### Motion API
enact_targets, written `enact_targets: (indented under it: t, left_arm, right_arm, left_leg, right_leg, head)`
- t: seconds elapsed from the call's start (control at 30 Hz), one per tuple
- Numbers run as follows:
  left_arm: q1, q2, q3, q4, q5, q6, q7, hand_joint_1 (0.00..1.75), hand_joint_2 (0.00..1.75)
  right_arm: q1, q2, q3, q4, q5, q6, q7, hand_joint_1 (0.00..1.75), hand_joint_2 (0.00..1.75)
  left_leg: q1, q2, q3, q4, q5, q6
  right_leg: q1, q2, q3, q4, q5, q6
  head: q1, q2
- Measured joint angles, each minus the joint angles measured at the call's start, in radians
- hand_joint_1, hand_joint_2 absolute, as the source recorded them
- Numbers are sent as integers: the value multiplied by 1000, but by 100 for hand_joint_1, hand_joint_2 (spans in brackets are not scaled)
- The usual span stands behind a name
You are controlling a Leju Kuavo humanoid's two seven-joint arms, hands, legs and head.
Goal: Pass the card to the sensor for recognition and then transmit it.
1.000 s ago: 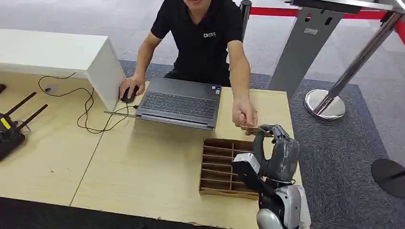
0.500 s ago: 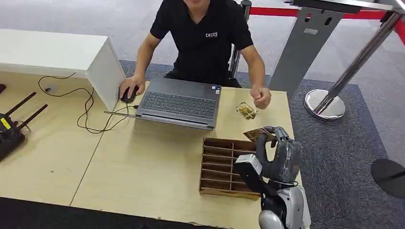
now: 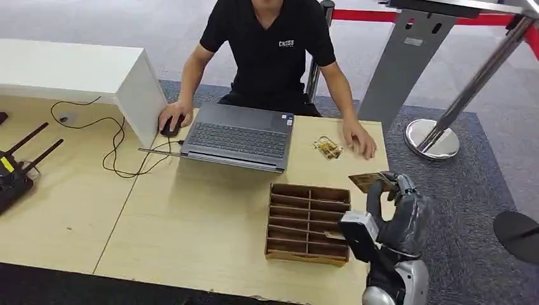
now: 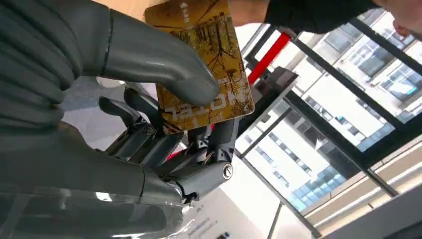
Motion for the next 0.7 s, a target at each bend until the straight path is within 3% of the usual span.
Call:
enact_targets:
  t: [0.3, 0.7]
  left_arm:
    - [5, 0, 33, 0, -21, 0, 11, 0, 175]
    - [8, -2, 76, 0, -30, 0, 21, 0, 175]
  right_arm:
    - [70, 36, -70, -95, -10, 0, -61, 175, 175]
    - [115, 95, -143, -108, -30, 0, -119, 175, 175]
  left_leg:
    - [0, 0, 0, 0, 0, 0]
    - [0, 0, 0, 0, 0, 0]
  right_leg:
    - [0, 0, 0, 0, 0, 0]
    - [0, 0, 0, 0, 0, 0]
  head:
    - [0, 0]
    - [0, 0]
